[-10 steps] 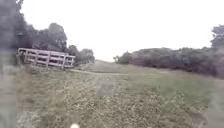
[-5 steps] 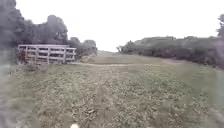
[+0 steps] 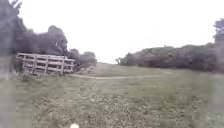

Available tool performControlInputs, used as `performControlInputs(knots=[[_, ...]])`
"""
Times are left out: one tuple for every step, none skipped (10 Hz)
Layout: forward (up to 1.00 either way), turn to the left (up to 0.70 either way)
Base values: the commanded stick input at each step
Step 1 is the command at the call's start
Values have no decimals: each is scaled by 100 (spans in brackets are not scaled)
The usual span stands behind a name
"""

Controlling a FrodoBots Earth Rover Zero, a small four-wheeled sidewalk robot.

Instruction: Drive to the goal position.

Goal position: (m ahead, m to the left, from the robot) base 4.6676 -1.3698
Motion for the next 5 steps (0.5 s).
performControlInputs(knots=[[70,0],[70,0],[70,0],[70,0],[70,0]])
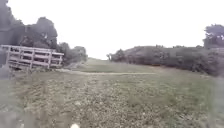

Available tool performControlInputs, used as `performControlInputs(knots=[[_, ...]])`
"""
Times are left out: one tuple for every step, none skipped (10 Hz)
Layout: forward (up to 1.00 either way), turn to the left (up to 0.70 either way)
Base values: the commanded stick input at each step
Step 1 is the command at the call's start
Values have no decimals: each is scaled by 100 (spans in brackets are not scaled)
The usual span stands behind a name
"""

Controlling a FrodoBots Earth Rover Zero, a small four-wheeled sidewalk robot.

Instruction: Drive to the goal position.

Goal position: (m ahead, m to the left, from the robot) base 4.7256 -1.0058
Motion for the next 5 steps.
performControlInputs(knots=[[70,0],[70,0],[70,0],[70,0],[70,0]])
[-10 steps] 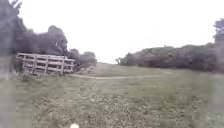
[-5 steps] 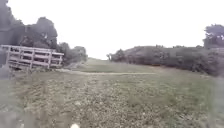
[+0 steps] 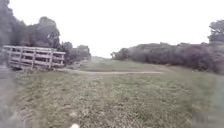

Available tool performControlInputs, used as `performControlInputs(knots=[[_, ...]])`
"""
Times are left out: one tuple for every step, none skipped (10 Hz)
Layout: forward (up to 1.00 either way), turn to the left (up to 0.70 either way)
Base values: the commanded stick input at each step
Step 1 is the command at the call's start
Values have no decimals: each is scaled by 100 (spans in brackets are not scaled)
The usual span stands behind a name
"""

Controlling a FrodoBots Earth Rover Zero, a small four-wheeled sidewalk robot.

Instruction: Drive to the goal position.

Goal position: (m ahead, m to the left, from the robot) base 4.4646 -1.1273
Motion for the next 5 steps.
performControlInputs(knots=[[70,0],[70,0],[70,0],[70,0],[70,0]])
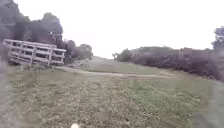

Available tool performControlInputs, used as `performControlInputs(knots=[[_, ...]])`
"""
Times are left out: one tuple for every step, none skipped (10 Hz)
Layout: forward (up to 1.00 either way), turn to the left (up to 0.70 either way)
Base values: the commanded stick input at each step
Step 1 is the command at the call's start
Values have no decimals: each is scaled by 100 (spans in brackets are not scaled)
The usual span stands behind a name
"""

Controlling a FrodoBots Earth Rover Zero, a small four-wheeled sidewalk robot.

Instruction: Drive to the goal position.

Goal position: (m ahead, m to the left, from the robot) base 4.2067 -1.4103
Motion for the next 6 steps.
performControlInputs(knots=[[70,-2],[70,-17],[70,-32],[70,-34],[70,-35],[70,-35]])
